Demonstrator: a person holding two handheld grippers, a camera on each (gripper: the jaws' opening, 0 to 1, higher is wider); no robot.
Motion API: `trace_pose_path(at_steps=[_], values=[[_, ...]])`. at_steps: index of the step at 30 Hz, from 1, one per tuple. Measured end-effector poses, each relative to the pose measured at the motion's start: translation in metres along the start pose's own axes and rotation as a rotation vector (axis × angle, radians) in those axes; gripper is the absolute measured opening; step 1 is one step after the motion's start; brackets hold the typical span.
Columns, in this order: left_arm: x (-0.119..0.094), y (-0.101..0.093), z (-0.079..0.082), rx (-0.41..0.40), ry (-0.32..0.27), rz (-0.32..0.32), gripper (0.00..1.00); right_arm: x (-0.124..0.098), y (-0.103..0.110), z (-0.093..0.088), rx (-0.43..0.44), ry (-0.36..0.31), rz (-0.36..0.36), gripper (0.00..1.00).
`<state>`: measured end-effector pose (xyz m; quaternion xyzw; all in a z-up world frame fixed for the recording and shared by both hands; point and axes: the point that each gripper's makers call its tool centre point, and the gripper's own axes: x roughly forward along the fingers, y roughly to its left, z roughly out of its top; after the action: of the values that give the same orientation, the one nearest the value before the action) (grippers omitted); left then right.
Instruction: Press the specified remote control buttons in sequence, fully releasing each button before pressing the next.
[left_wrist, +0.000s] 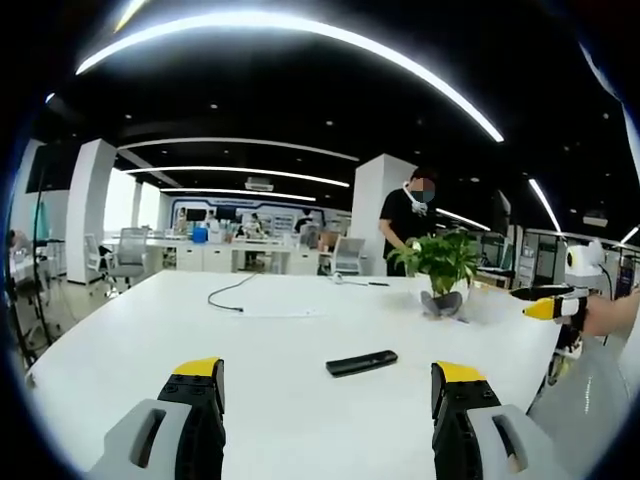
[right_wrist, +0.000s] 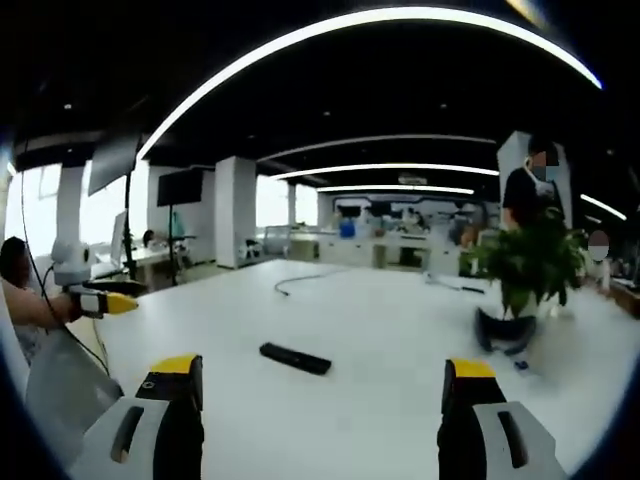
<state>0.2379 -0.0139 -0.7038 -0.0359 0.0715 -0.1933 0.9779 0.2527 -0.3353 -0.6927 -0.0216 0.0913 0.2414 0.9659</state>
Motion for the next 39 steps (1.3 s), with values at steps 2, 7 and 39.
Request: trace_pose_path(at_steps=[2,7,39], values=[[0.0,0.0,0.0,0.0,0.001,0.003,0.88,0.0,-0.001,-0.005,0.004,0.006,-0.008,0.99],[-0.001,0.002,0.0,-0.001,0.004,0.012,0.88,-0.003,0.002,-0.019,0.015,0.025,-0.034,0.99],[-0.002,0.005,-0.003,-0.006,0.011,0.028,0.88,0.0,0.011,-0.021,0.021,0.031,-0.02,0.99]])
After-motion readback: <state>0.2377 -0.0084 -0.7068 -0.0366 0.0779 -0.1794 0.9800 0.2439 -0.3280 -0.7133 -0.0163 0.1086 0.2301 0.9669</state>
